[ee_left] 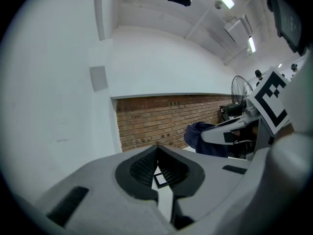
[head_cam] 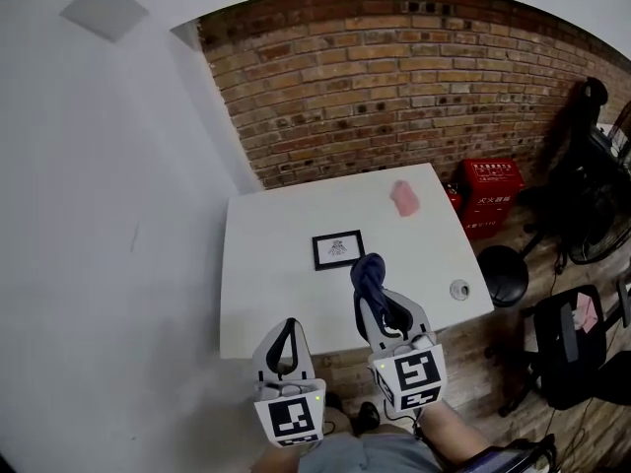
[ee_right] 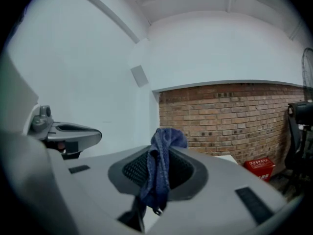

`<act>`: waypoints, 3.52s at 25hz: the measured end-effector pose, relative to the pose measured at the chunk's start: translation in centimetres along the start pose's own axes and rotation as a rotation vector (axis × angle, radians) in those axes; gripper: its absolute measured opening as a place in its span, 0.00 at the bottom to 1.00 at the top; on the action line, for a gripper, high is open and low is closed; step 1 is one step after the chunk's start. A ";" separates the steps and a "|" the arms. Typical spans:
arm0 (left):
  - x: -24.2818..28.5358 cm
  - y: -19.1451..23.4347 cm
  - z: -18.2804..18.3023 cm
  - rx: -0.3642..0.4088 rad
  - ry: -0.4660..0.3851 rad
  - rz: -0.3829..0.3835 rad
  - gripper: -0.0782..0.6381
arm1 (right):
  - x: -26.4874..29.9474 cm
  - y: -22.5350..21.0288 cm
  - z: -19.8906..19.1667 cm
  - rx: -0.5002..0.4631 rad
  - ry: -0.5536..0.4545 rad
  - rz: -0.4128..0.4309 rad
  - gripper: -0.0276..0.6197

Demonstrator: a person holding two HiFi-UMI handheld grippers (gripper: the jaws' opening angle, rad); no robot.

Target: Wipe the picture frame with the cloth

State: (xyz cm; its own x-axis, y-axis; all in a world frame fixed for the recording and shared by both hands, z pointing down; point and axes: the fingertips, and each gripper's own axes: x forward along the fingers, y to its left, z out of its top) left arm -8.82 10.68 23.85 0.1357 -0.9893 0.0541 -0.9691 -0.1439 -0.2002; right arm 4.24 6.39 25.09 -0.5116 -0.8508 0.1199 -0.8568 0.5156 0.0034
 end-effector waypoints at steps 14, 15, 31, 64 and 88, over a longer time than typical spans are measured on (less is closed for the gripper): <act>8.9 8.1 -3.3 -0.079 0.051 0.047 0.12 | 11.3 1.0 -2.3 0.006 0.095 0.030 0.17; 9.6 8.6 -3.9 -0.082 0.059 0.046 0.12 | 12.2 1.2 -2.9 0.011 0.109 0.033 0.17; 18.3 11.5 -16.0 -0.150 0.251 -0.013 0.12 | 22.6 2.7 -14.9 0.099 0.336 0.086 0.17; 23.7 8.6 -21.4 -0.135 0.379 -0.039 0.12 | 25.4 2.9 -21.2 0.217 0.476 0.268 0.17; 25.4 1.6 -19.9 -0.074 0.386 -0.100 0.12 | 22.5 -3.7 -22.7 0.259 0.474 0.194 0.16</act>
State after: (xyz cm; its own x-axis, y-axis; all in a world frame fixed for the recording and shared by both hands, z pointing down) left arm -11.00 -14.21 44.36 0.1561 -0.8863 0.4361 -0.9692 -0.2225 -0.1053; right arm -2.66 -12.35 50.36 -0.6272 -0.5739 0.5266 -0.7686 0.5656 -0.2989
